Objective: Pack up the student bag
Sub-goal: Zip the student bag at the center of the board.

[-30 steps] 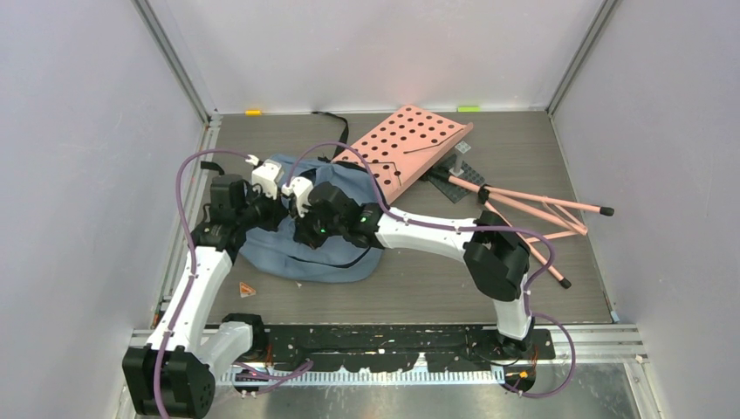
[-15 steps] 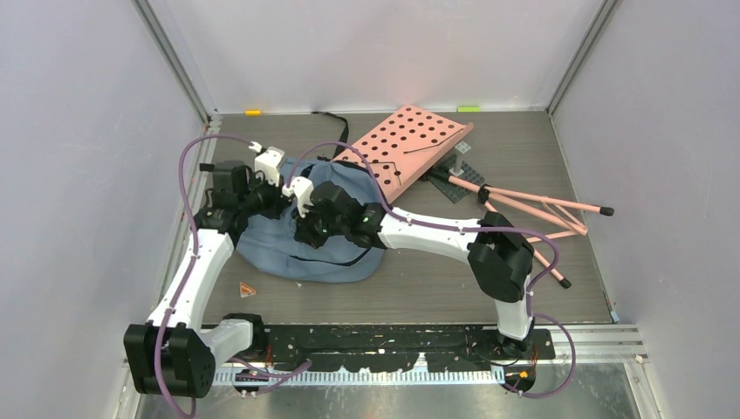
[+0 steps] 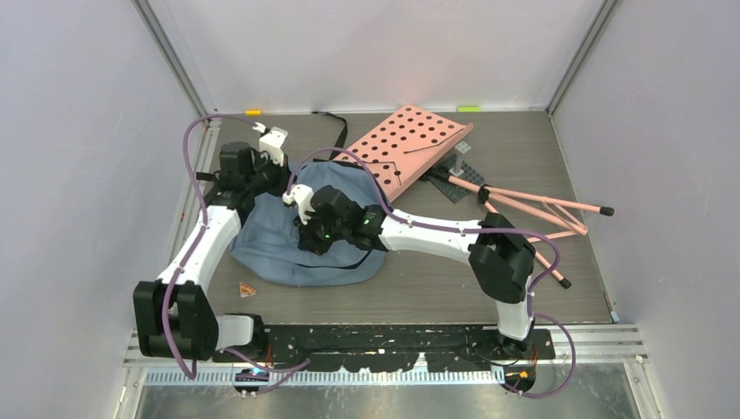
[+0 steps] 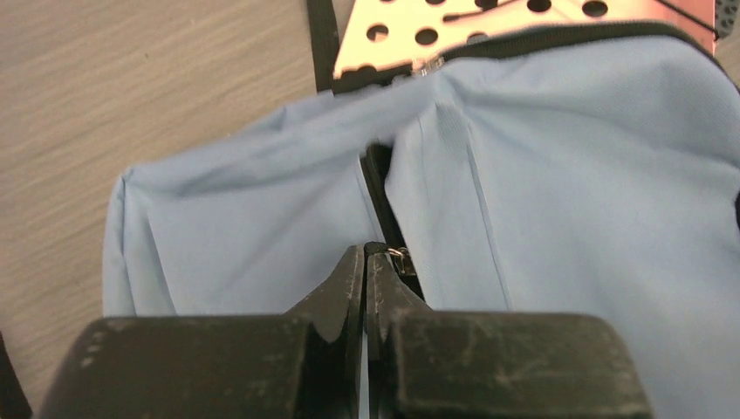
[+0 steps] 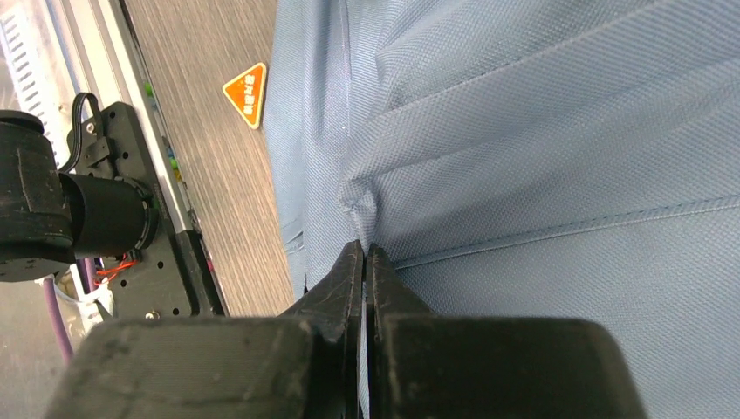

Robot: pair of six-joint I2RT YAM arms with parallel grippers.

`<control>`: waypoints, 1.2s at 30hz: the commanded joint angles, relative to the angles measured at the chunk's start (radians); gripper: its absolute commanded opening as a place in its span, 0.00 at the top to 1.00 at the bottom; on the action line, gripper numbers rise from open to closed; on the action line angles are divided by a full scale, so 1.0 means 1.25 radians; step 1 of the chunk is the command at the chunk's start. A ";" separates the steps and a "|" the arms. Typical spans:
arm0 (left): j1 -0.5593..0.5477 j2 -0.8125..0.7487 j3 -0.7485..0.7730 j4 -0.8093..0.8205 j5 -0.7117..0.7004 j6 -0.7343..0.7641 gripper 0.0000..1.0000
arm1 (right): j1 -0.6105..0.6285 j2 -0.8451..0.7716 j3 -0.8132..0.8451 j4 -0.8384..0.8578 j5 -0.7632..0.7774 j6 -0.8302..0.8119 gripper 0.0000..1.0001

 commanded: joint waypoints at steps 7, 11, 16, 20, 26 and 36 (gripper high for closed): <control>0.001 0.156 0.145 0.270 -0.031 -0.010 1.00 | 0.028 -0.037 -0.011 -0.119 -0.071 -0.012 0.99; -0.012 0.223 0.179 0.285 -0.036 -0.012 1.00 | 0.028 -0.034 -0.007 -0.130 -0.065 -0.018 1.00; -0.030 0.293 0.228 0.282 -0.089 -0.010 1.00 | 0.029 -0.029 0.001 -0.146 -0.058 -0.029 0.99; -0.047 0.323 0.259 0.280 -0.149 -0.002 1.00 | 0.029 -0.026 0.006 -0.158 -0.053 -0.047 1.00; -0.055 0.328 0.269 0.251 -0.205 0.014 1.00 | 0.029 -0.028 0.014 -0.165 -0.040 -0.060 1.00; -0.055 0.197 0.157 0.241 -0.210 0.037 0.27 | 0.027 -0.074 0.052 -0.167 0.021 -0.075 0.50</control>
